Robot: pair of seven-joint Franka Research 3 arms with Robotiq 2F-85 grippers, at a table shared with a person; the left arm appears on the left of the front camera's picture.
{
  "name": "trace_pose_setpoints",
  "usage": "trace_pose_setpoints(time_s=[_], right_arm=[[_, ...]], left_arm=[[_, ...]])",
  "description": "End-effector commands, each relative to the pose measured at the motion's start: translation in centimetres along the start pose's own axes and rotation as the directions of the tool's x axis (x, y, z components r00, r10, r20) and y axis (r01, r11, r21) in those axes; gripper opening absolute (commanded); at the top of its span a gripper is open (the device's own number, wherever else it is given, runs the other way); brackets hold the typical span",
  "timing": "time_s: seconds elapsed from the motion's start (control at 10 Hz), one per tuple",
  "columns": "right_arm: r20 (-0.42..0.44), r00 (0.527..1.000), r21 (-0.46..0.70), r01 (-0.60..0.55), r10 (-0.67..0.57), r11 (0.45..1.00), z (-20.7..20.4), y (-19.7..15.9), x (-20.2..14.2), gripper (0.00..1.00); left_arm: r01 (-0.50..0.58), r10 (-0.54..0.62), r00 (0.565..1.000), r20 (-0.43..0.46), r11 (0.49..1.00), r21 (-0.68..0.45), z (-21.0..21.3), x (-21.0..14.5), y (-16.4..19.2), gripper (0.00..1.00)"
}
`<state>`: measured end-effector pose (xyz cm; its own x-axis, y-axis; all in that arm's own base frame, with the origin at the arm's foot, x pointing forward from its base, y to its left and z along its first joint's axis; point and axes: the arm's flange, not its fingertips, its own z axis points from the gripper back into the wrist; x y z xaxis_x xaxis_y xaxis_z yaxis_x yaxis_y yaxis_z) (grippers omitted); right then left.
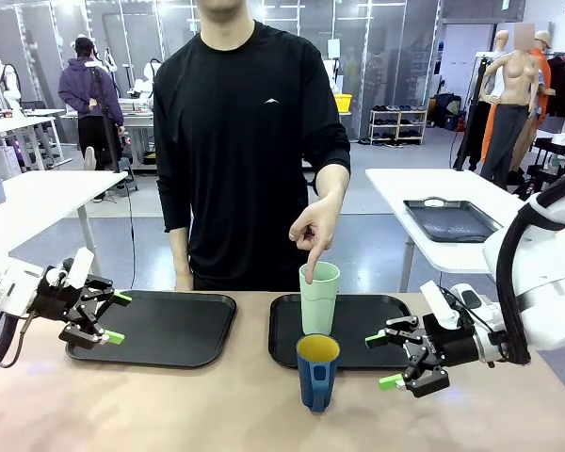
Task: Sort and store the cups by type.
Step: Pick up the Handle plastic cup and place it into the empty Flat Tray.
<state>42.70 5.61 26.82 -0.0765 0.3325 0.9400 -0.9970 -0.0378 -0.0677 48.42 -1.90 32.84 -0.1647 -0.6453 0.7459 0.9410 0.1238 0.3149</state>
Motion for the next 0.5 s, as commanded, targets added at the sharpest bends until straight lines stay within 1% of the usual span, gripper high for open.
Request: trace_pose_setpoints(time_s=[0.0, 0.1, 0.2, 0.4], right_arm=[[-0.008, 1.000, -0.002, -0.006, 0.006, 1.000, 0.0, 0.3, 0.3, 1.00], [0.000, 1.000, 0.000, 0.000, 0.000, 1.000, 0.0, 0.0, 0.0, 1.00], [0.015, 0.999, -0.049, 0.033, -0.032, 0.998, -0.8, -0.6, -0.9, 1.00], [0.063, 0.998, -0.044, 0.026, -0.023, 0.999, -2.3, -1.2, -1.6, 1.00]], left_arm=[[0.002, -0.002, 1.000, 0.017, 1.000, -0.004, 0.1, 0.0, 0.0, 1.00], [0.002, -0.002, 1.000, 0.017, 1.000, -0.004, 0.1, 0.0, 0.0, 1.00], [0.002, -0.002, 1.000, 0.017, 1.000, -0.004, 0.1, 0.0, 0.0, 1.00], [0.002, -0.002, 1.000, 0.017, 1.000, -0.004, 0.1, 0.0, 0.0, 1.00]])
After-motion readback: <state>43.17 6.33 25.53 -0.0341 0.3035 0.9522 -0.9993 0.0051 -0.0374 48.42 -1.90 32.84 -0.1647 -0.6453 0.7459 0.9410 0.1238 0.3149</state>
